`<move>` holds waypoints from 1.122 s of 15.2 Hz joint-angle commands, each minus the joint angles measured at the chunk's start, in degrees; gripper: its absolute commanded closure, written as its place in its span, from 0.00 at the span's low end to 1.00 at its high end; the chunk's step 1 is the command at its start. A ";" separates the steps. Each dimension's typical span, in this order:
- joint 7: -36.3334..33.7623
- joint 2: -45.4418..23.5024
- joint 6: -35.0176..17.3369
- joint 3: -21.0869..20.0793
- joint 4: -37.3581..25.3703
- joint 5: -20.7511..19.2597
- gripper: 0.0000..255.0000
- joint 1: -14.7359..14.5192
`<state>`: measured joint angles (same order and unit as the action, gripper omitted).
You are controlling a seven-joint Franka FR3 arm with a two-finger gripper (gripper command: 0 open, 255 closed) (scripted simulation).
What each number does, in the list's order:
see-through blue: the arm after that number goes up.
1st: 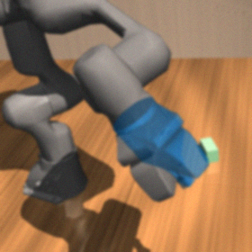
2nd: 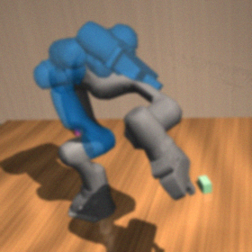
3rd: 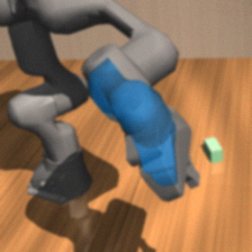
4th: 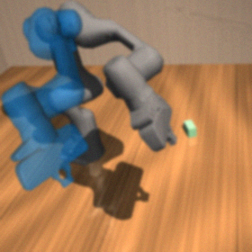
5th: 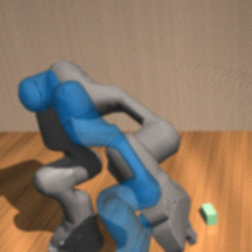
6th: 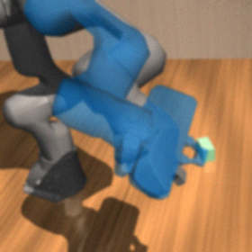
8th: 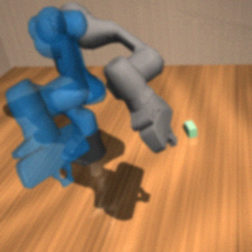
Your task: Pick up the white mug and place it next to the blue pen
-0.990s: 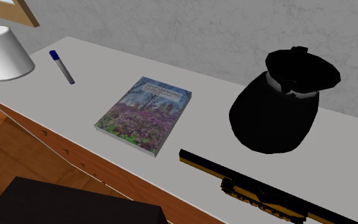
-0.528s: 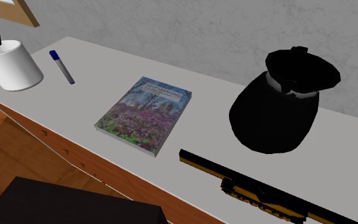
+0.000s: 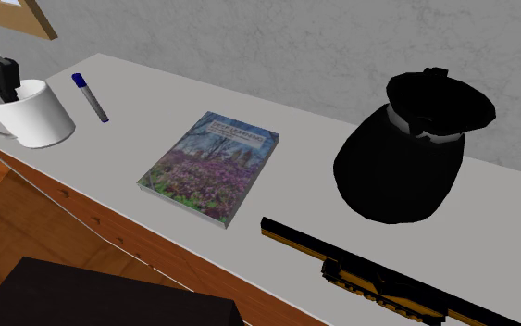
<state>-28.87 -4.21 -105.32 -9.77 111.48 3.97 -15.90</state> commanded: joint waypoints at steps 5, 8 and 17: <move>0.13 -1.60 -4.42 -0.01 2.79 -0.18 1.00 -0.07; 0.17 -2.51 -6.58 -0.01 4.05 -0.28 1.00 -0.11; 0.20 -4.10 -9.85 0.00 5.75 -0.47 1.00 -0.19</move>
<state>-28.67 -8.31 -115.13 -9.77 117.21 3.50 -16.08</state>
